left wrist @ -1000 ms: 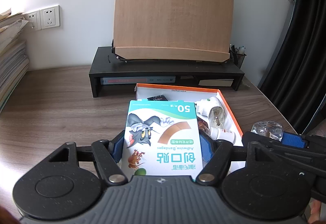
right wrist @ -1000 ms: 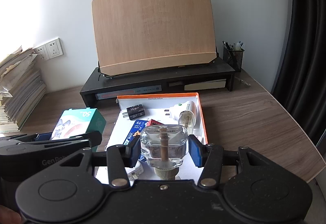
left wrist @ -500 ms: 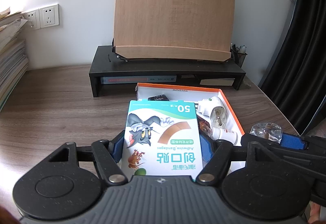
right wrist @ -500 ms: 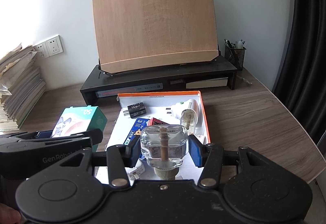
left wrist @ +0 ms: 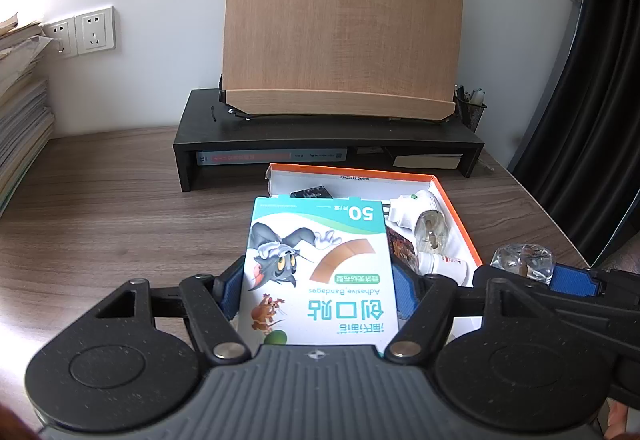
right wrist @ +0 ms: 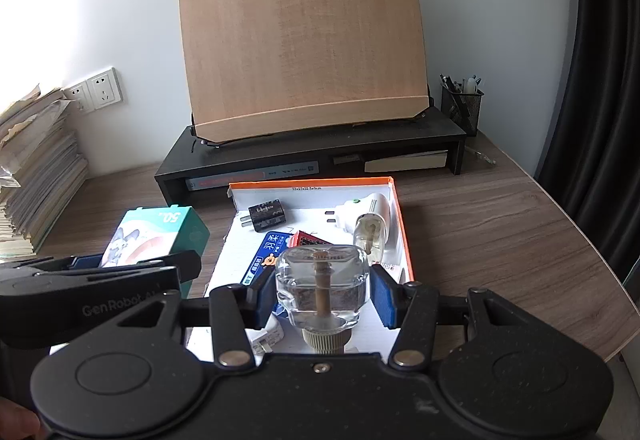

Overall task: Organize rigid objects
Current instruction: 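Lower the held bandage box and glass bottle into the white box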

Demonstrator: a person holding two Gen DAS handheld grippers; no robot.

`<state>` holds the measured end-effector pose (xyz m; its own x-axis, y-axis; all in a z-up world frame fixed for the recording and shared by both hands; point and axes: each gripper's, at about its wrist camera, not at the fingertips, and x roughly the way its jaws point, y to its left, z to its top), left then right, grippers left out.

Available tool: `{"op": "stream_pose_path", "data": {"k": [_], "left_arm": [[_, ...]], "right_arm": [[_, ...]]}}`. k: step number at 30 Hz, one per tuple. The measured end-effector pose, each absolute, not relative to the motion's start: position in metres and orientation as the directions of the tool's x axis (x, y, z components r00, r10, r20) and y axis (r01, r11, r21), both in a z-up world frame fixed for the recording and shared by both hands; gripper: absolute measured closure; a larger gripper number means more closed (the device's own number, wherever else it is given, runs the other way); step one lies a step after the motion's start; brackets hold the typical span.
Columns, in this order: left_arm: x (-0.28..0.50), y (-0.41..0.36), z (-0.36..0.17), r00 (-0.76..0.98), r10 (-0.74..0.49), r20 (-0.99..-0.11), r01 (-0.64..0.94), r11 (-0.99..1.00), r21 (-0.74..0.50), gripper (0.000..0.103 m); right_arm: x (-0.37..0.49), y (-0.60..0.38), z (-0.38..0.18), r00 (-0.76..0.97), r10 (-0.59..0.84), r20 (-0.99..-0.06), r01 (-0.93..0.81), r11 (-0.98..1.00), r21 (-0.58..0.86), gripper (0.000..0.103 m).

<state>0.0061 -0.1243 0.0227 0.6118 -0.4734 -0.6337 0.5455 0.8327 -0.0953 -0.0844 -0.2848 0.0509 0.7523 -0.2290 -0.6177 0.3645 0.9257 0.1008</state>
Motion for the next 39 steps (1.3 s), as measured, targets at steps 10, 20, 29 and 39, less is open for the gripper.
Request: {"op": "stream_pose_path", "data": {"k": [10, 20, 29, 39], "left_arm": [[0.008, -0.127, 0.021, 0.607, -0.475, -0.637, 0.547, 0.831, -0.098, 0.031], [0.010, -0.129, 0.020, 0.603, -0.477, -0.640, 0.547, 0.831, -0.103, 0.031], [0.011, -0.129, 0.018, 0.598, -0.479, -0.643, 0.549, 0.829, -0.108, 0.031], [0.012, -0.130, 0.016, 0.595, -0.477, -0.647, 0.548, 0.830, -0.107, 0.031]], "right_arm": [[-0.083, -0.290, 0.047, 0.746, -0.231, -0.624, 0.371, 0.923, 0.102, 0.043], [-0.081, -0.291, 0.044, 0.738, -0.235, -0.632, 0.379, 0.920, 0.101, 0.043], [-0.079, -0.292, 0.042, 0.731, -0.238, -0.640, 0.382, 0.919, 0.095, 0.043], [-0.075, -0.293, 0.040, 0.722, -0.235, -0.650, 0.379, 0.921, 0.088, 0.043]]}}
